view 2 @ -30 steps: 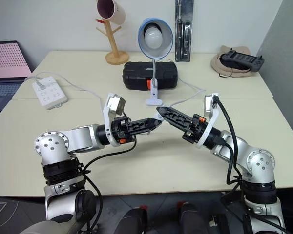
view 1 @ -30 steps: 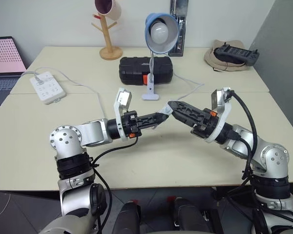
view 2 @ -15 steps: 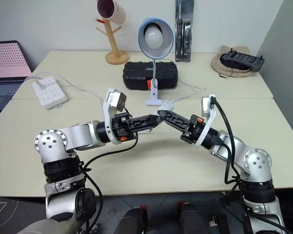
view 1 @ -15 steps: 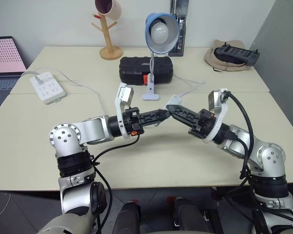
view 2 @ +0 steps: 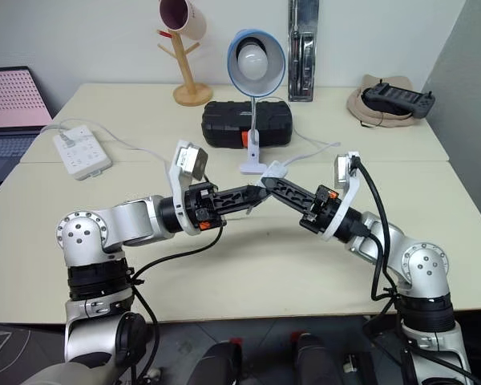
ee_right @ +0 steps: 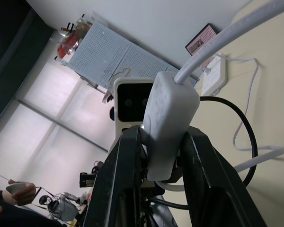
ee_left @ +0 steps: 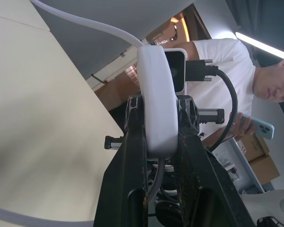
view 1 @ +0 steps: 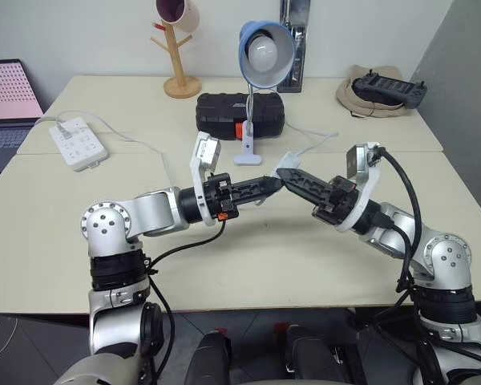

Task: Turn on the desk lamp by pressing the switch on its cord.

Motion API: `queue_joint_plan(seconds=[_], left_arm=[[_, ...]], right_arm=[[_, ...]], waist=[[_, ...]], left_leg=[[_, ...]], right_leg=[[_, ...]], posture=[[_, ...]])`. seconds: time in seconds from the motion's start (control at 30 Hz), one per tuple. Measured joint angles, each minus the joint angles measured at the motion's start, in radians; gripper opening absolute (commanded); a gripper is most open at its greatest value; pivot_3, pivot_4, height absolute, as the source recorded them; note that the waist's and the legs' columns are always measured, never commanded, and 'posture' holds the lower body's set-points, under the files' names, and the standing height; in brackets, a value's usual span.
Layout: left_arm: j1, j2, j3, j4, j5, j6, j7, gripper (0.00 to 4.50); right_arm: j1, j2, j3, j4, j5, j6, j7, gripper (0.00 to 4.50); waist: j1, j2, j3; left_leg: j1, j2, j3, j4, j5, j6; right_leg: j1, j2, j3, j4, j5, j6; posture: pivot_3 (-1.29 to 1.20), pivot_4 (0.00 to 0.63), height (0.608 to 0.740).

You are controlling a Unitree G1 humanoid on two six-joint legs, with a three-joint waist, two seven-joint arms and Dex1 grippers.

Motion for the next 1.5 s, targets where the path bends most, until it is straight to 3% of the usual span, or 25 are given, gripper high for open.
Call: queue_joint_plan(seconds=[0.03, 0.1, 0.2, 0.27, 0.77, 1.07, 1.5], left_arm=[[0.001, 0.006, -0.007, 0.000, -0.006, -0.007, 0.001, 0.41], [0.002, 0.018, -0.024, 0.000, -0.016, -0.024, 0.001, 0.41], [0.008, 0.031, -0.052, 0.000, -0.021, -0.041, -0.003, 0.41], [0.020, 0.041, -0.066, 0.000, -0.021, -0.048, -0.017, 0.41], [0.042, 0.093, -0.108, 0.000, -0.021, -0.085, -0.085, 0.41], [0.014, 0.096, -0.132, 0.001, -0.072, -0.108, -0.046, 0.41], [0.007, 0.103, -0.176, -0.003, -0.163, -0.161, 0.034, 0.41]], right_arm=[[0.000, 0.000, 0.000, 0.000, -0.001, 0.000, 0.002, 0.87], [0.000, 0.000, -0.002, 0.000, -0.001, -0.001, 0.003, 1.49], [0.000, -0.002, 0.006, 0.000, 0.007, 0.008, 0.001, 1.92], [0.000, -0.003, 0.007, 0.000, 0.008, 0.011, -0.002, 2.46], [0.000, -0.011, 0.006, 0.000, 0.034, 0.017, -0.004, 2.46], [0.001, -0.023, -0.005, 0.000, 0.048, 0.014, -0.002, 0.89], [0.005, -0.037, -0.024, 0.000, 0.062, 0.017, 0.018, 0.79]], waist=[[0.000, 0.000, 0.000], [0.000, 0.000, 0.000], [0.000, 0.000, 0.000], [0.000, 0.000, 0.000], [0.000, 0.000, 0.000], [0.000, 0.000, 0.000], [0.001, 0.000, 0.000]], left_leg=[[0.000, 0.000, 0.000, 0.000, 0.000, 0.000], [0.000, 0.000, 0.000, 0.000, 0.000, 0.000], [0.000, 0.000, 0.000, 0.000, 0.000, 0.000], [0.000, 0.000, 0.000, -0.001, 0.000, 0.000], [-0.001, 0.000, 0.000, -0.001, 0.000, 0.000], [-0.001, 0.000, 0.000, -0.001, 0.000, 0.000], [-0.001, 0.000, 0.000, -0.001, 0.000, 0.000]], right_leg=[[0.000, 0.000, 0.000, 0.000, 0.000, 0.000], [0.000, 0.000, 0.000, 0.000, 0.000, 0.000], [0.000, 0.000, 0.000, -0.001, 0.000, 0.000], [0.000, 0.000, 0.000, -0.001, 0.000, 0.000], [0.000, 0.000, 0.000, -0.002, 0.000, 0.000], [0.000, 0.000, 0.000, -0.003, 0.000, 0.000], [0.000, 0.000, 0.000, -0.003, 0.000, 0.000]], posture=[[0.00, 0.150, 0.740], [0.00, 0.150, 0.740], [0.00, 0.150, 0.740], [0.00, 0.150, 0.740], [0.00, 0.150, 0.740], [0.00, 0.150, 0.740], [0.00, 0.150, 0.740]])
